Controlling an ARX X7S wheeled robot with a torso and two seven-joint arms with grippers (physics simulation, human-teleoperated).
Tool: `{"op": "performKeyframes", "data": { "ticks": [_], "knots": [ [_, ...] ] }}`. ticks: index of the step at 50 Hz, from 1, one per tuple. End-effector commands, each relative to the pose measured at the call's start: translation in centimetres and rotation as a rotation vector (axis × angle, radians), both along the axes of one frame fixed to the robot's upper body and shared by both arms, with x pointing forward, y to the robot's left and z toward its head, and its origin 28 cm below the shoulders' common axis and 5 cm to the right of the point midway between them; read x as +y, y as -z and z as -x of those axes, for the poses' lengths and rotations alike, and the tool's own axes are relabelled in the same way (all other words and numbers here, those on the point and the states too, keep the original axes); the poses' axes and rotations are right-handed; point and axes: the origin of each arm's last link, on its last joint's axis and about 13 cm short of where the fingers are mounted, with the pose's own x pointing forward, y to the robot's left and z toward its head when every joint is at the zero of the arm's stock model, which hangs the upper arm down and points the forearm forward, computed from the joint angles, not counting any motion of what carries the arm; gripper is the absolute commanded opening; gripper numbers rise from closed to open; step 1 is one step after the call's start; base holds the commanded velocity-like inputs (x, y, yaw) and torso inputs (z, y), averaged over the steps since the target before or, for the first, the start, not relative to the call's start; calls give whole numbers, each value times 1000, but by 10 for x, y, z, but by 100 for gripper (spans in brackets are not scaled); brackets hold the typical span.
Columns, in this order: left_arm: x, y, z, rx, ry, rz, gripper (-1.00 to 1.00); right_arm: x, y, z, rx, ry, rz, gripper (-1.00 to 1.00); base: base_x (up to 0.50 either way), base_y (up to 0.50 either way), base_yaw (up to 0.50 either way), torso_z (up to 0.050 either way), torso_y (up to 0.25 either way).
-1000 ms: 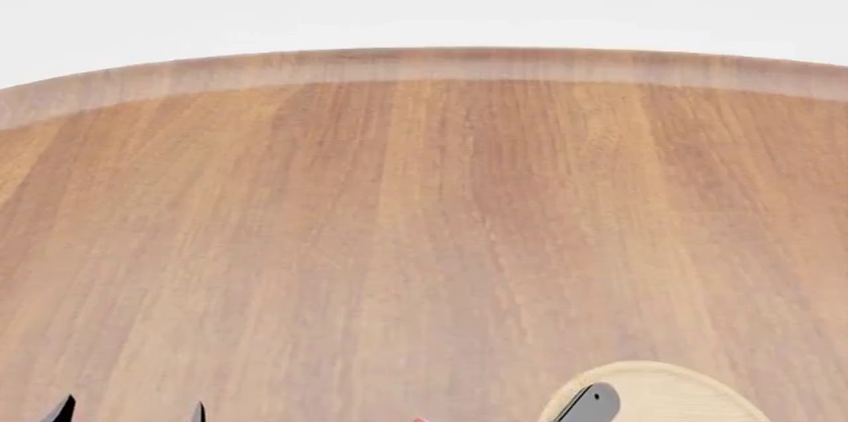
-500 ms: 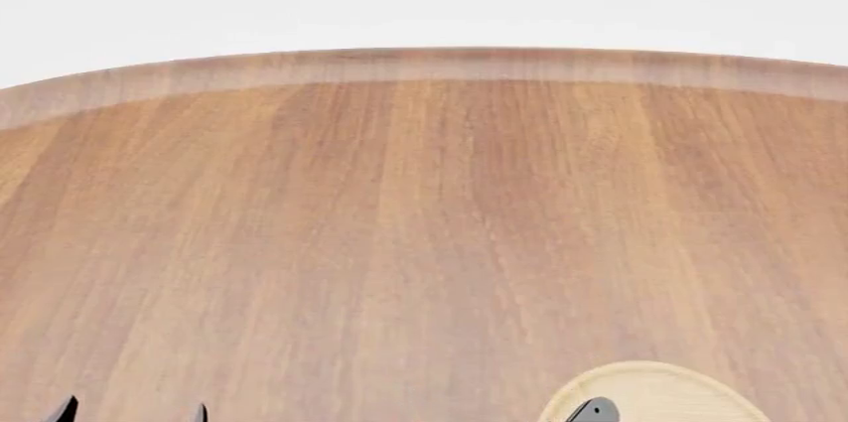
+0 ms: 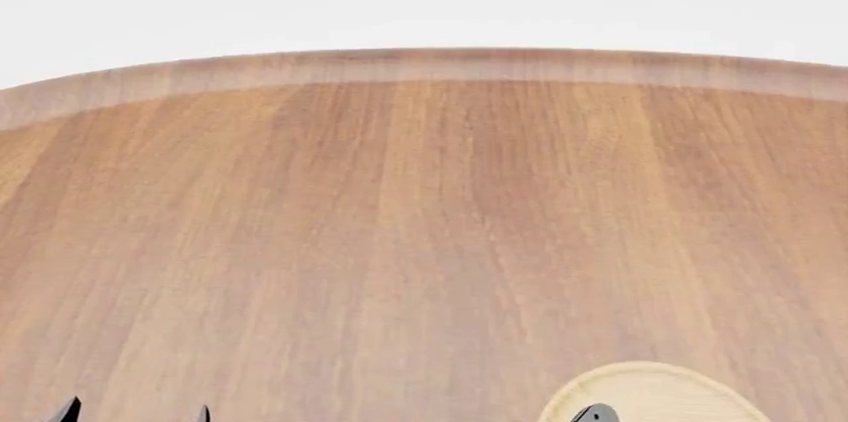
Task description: Put the chocolate pudding to the left of the plate.
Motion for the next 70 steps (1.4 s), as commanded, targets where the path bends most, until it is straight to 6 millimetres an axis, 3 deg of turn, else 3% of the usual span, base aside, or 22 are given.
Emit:
{"op": "performKeyframes", "data": {
  "ticks": [1,19,36,42,47,52,56,70],
  "knots": [
    [0,0,0,0,0,1,100,0,3,2,4,1,12,100,0,0,0,0,0],
    [0,-1,1,-3,0,1,100,-7,4,19,-2,39,-38,100,0,0,0,0,0],
    [1,-3,2,-11,-5,3,100,-13,30,97,28,97,-189,100,0,0,0,0,0],
    [1,-3,3,-12,-5,4,100,-14,26,116,21,108,-220,100,0,0,0,0,0],
    [2,-4,3,-17,-10,5,100,-8,25,121,19,79,-230,100,0,0,0,0,0],
    [3,-4,2,-19,-15,8,100,-1,6,131,-64,76,-234,100,0,0,0,0,0],
    [3,-5,3,-22,-13,8,100,2,-20,135,-209,135,-222,100,0,0,0,0,0],
    [4,-12,9,-43,-19,4,100,27,-64,149,-523,155,-251,100,0,0,0,0,0]
  ]
}}
